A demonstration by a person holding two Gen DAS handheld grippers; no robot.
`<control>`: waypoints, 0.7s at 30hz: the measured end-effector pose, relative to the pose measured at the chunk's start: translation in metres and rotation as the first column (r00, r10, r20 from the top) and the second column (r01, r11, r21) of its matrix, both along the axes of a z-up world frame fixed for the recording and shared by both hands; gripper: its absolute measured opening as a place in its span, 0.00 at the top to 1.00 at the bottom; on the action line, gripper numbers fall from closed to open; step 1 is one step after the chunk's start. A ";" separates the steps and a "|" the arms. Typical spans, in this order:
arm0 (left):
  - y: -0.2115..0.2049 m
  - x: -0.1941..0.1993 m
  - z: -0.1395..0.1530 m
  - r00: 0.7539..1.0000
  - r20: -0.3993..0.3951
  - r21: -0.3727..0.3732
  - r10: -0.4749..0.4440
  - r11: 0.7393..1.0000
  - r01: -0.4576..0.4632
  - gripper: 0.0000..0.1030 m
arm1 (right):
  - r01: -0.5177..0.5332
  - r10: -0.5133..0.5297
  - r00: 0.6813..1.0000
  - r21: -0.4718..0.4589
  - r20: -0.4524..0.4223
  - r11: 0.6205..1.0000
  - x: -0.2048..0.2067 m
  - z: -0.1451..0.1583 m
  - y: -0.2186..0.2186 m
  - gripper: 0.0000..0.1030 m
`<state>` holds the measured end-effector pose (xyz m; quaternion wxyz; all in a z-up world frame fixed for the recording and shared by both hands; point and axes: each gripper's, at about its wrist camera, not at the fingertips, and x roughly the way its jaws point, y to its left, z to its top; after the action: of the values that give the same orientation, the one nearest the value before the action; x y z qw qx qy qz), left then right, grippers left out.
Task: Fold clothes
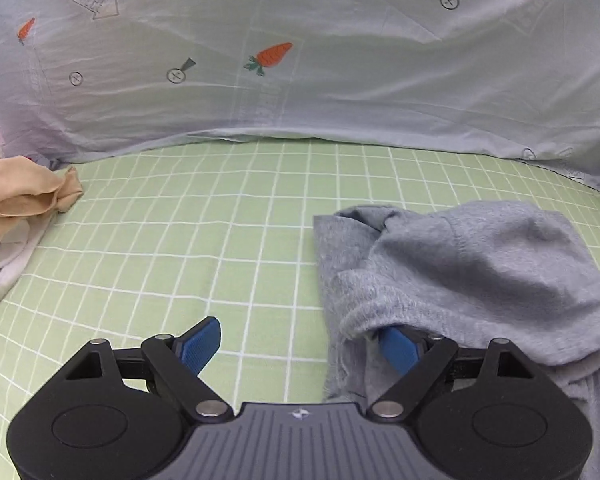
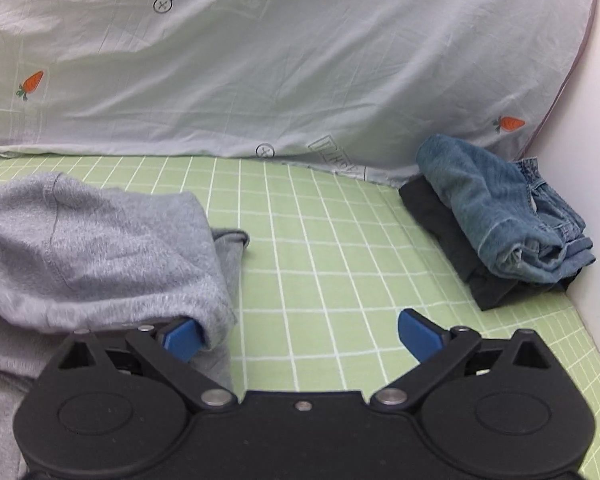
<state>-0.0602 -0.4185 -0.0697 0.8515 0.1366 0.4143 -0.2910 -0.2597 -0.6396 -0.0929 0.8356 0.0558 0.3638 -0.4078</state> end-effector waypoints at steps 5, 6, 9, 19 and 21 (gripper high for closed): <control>-0.002 -0.014 0.006 0.990 -0.014 -0.075 -0.137 0.988 0.136 0.14 | -0.086 0.081 0.995 0.069 0.066 0.994 0.007 0.005 0.020 0.01; -0.004 -0.015 0.004 0.991 -0.011 -0.074 -0.131 0.989 0.130 0.14 | -0.103 0.098 0.992 0.073 0.077 0.992 0.009 0.006 0.024 0.01; -0.010 -0.010 -0.006 0.996 -0.030 -0.062 -0.079 0.995 0.077 0.14 | -0.118 0.110 0.989 0.082 0.102 0.990 0.016 0.003 0.028 0.01; -0.007 0.015 -0.051 0.991 -0.130 0.031 0.019 0.999 -0.015 0.13 | -0.047 0.043 0.999 0.181 0.027 0.982 0.026 -0.029 0.002 0.01; -0.007 0.014 -0.050 0.992 -0.124 0.031 0.014 0.999 -0.010 0.13 | -0.037 0.034 0.999 0.198 0.018 0.979 0.027 -0.034 -0.002 0.01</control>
<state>-0.0463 -0.4251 -0.1193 0.8236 0.1287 0.4715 -0.2876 -0.2331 -0.6417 -0.1264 0.8355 0.1354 0.3977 -0.3542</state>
